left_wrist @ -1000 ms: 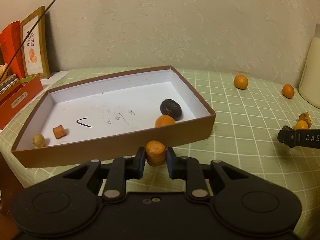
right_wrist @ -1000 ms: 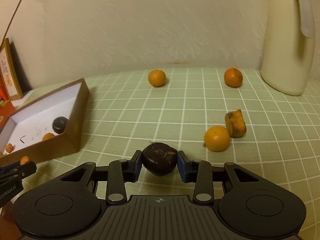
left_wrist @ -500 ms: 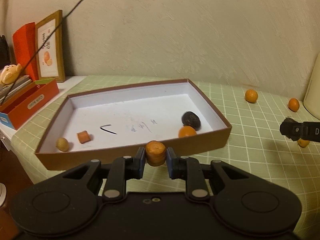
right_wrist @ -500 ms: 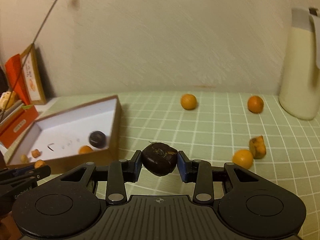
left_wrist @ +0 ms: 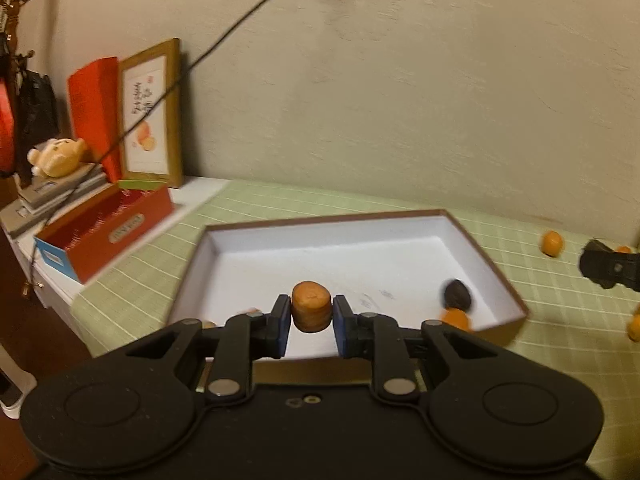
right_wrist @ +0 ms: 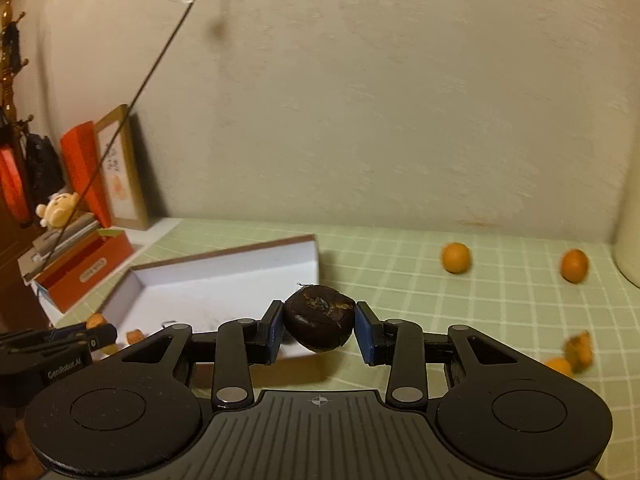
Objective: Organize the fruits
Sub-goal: 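Carry the chunk in the left tool and chestnut in the right tool over the box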
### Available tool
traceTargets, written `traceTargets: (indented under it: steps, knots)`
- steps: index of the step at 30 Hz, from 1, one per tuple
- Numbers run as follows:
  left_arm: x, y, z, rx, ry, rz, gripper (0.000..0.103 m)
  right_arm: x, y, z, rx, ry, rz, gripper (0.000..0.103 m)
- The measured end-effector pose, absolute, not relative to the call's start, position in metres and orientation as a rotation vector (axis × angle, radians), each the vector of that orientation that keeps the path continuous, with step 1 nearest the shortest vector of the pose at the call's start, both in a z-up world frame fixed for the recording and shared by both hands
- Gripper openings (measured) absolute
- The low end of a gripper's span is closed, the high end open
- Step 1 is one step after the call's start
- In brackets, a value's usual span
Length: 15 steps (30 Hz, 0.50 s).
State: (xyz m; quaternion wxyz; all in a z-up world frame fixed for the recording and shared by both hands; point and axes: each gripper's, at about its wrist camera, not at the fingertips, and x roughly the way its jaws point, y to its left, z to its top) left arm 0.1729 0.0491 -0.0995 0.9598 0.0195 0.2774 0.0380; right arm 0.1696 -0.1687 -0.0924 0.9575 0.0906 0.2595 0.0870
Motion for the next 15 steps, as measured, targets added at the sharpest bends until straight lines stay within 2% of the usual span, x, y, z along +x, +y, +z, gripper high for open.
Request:
traceTargets:
  steps: [15]
  knots:
    - [0.215, 0.096, -0.117, 0.041, 0.595, 0.175, 0.013, 0.233, -0.122, -0.108, 0.155, 0.566, 0.251, 0.038]
